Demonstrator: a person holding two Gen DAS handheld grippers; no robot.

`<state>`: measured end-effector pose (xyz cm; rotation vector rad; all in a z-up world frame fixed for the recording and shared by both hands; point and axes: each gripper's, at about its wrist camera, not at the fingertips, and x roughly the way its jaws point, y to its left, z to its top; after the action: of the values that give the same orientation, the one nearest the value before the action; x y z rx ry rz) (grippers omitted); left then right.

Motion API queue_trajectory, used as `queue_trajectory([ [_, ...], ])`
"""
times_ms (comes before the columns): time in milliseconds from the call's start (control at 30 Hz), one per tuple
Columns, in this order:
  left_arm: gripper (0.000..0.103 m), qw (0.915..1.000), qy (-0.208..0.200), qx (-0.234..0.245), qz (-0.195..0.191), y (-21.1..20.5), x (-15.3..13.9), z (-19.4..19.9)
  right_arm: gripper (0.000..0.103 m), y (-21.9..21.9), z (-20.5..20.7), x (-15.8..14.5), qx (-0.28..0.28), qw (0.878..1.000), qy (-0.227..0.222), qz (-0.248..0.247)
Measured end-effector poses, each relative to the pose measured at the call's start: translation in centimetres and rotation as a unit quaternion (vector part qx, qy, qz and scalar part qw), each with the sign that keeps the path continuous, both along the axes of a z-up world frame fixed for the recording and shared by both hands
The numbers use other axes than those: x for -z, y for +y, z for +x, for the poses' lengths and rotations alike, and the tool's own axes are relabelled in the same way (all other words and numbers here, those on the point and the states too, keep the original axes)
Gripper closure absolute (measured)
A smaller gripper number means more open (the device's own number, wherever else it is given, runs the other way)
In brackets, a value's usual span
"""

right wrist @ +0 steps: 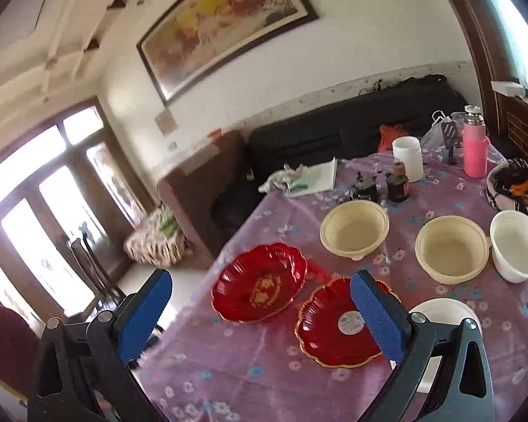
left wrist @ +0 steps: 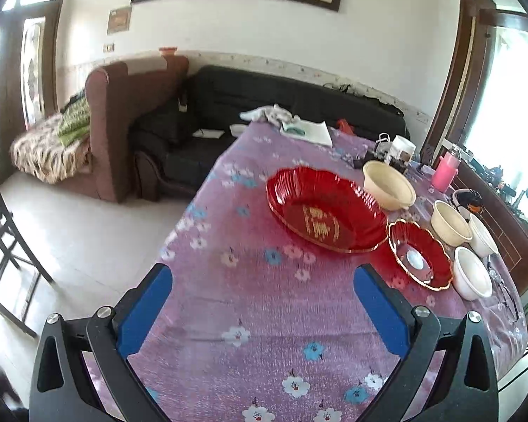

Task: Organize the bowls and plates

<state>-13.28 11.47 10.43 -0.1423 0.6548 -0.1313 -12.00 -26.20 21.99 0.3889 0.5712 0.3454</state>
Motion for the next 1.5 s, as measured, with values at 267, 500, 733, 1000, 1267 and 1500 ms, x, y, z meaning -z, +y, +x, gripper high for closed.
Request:
queue_trajectory([
  [267, 0.0, 0.9977, 0.06, 0.001, 0.033, -1.7, -0.5, 2.8, 0.007, 2.5, 3.7, 3.4, -0.067, 0.992, 0.074, -0.072],
  [500, 0.0, 0.9935, 0.105, 0.005, 0.044, -2.9, -0.2, 7.5, 0.042, 1.8, 10.4, 7.5, -0.062, 0.981, 0.169, -0.074],
  [733, 0.007, 0.9883, 0.146, 0.004, 0.044, -3.4, 0.9, 13.8, 0.042, 2.6, 16.1, 11.1, -0.058, 0.969, 0.23, -0.065],
  [1000, 0.039, 0.9806, 0.194, -0.013, 0.021, -2.7, 3.8, 18.9, 0.056, 4.5, 19.8, 14.4, -0.05, 0.966, 0.253, -0.036],
  [1267, 0.067, 0.9756, 0.219, -0.014, -0.003, -3.2, 6.9, 21.9, 0.078, 5.0, 21.1, 17.1, -0.029, 0.966, 0.256, -0.029],
  [1500, 0.091, 0.9779, 0.209, -0.009, 0.004, -4.4, 7.6, 22.2, 0.085, 5.6, 21.8, 18.7, -0.047, 0.963, 0.263, -0.021],
])
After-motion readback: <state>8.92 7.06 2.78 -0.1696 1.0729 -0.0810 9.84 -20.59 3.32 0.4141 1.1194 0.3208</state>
